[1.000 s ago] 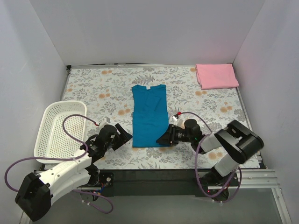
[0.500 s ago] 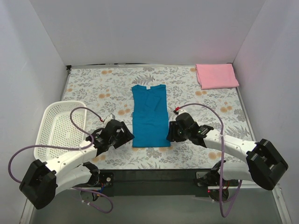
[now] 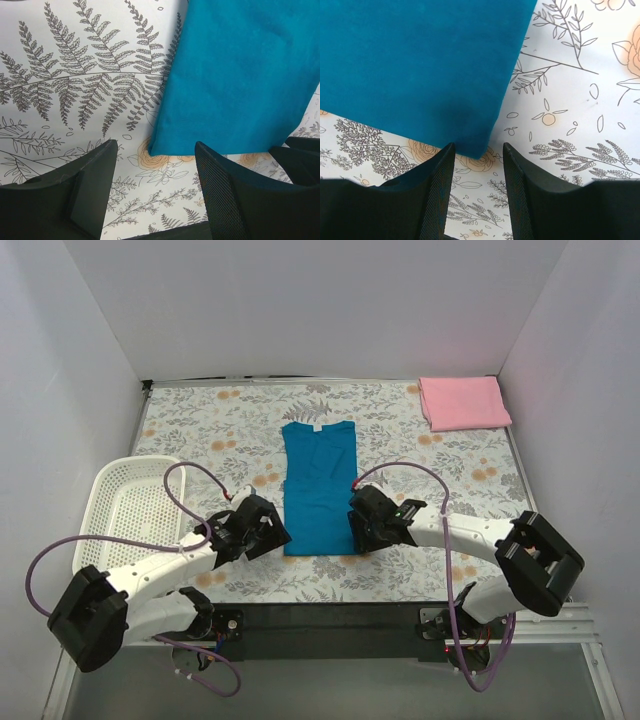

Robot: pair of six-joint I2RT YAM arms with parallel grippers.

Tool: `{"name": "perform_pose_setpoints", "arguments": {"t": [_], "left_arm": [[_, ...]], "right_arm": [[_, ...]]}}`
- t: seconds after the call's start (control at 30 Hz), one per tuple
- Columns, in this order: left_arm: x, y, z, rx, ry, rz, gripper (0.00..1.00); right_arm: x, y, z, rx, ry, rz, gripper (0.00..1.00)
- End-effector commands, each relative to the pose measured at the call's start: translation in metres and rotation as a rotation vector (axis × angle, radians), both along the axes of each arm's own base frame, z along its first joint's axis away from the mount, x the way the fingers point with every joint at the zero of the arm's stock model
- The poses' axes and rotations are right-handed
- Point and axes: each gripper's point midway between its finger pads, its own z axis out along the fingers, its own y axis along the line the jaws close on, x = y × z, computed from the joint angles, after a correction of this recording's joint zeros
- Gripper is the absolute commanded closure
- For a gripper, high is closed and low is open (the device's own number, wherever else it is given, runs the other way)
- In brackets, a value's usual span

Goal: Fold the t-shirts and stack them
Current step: Fold the tshirt

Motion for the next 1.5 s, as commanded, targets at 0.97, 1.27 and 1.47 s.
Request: {"name": "perform_pose_setpoints", "arguments": {"t": [0.97,1.27,1.47], "left_arm": [[-0.013,-0.013,-0.004,0.184,0.089,-0.113,0.38],[-0.019,-0.014,-0.013,0.248,0.145,-0.142,0.39],[-0.018,-0.02,-0.017,0.269,0.167,-0.147,0.47]], "right_arm": [[-0.035,-0.026,-0.05,-0.301,0.189,0.053,0.66],[-0.04,-0.033,-0.055,-0.322,0.201,0.078,0.98],[-0.04,-0.032,-0.056,-0.314,0.197,0.091,0.99]]}}
